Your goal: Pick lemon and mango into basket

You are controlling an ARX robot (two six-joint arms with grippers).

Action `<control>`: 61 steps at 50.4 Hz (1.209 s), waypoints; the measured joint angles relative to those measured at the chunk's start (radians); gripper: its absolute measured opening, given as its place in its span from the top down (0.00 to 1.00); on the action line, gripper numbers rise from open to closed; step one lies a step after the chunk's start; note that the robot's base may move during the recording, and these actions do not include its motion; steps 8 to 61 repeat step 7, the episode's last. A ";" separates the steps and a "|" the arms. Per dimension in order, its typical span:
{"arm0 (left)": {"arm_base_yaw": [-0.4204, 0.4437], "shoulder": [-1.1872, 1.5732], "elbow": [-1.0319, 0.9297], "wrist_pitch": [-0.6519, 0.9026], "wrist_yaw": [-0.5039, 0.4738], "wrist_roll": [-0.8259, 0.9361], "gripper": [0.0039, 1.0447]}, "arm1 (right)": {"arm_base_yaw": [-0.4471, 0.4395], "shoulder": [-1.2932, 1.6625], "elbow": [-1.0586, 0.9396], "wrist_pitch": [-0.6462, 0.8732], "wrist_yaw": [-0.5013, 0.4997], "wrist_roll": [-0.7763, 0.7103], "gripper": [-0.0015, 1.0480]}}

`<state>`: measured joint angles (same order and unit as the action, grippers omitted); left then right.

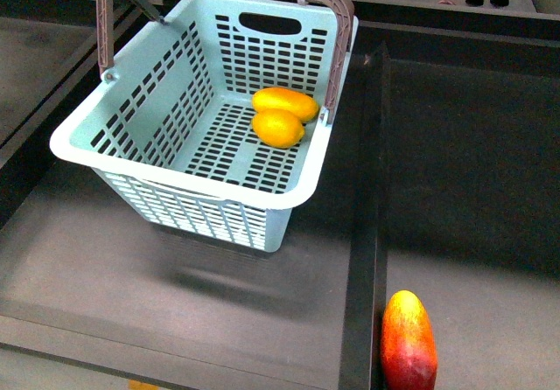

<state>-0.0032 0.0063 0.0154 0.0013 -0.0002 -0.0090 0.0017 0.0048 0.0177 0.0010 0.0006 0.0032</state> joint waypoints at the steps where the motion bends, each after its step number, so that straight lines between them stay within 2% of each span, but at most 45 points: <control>1: 0.000 0.000 0.000 0.000 0.000 0.000 0.06 | 0.000 0.000 0.000 0.000 0.000 0.000 0.08; 61: 0.000 0.000 0.000 0.000 0.000 0.000 0.06 | 0.000 0.000 0.000 0.000 0.000 0.000 0.08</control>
